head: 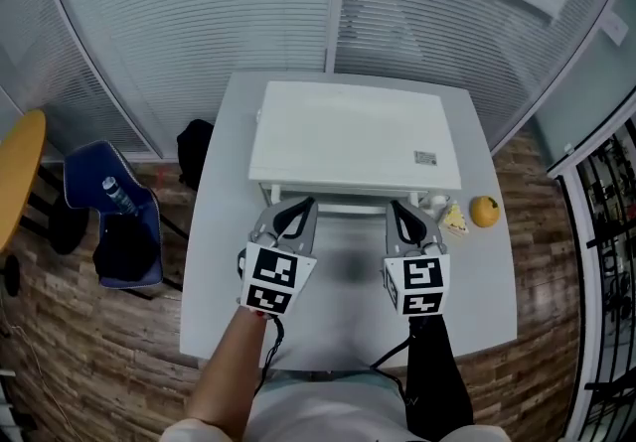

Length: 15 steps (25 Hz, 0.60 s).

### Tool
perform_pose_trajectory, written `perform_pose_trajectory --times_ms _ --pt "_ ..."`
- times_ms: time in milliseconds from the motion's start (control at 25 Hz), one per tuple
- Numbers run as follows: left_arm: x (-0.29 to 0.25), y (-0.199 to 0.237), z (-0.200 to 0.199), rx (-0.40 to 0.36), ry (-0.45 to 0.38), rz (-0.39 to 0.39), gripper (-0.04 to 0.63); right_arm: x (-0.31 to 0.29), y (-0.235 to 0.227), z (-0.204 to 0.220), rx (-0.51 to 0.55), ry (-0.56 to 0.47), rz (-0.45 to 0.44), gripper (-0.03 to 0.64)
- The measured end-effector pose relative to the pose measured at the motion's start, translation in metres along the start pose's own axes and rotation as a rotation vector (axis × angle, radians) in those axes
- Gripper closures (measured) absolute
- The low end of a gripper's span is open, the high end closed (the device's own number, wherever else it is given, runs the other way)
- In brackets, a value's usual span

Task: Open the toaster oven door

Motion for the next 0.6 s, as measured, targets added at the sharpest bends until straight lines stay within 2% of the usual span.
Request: perform_pose_trajectory --times_ms 320,480,600 --pt "-0.017 0.009 0.015 0.024 0.075 -0.04 0.54 -0.024 -0.001 0.01 0.031 0.086 -0.043 0.615" --pt "-0.021 0.011 0.014 0.043 0.082 -0.054 0.54 -0.03 0.002 0.01 -0.028 0.119 -0.097 0.615" --pt "-0.02 0.011 0.015 0.06 0.082 -0.063 0.54 -0.03 0.003 0.01 -0.034 0.124 -0.106 0.615"
Point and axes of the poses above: the fingertips, and each gripper's own axes: x backward along the fingers, y to its left, z out of its underside, the point moved 2 cm from there along x, backward along the fingers, and after that the axes turned 2 degrees about x, right-handed, at the moved point
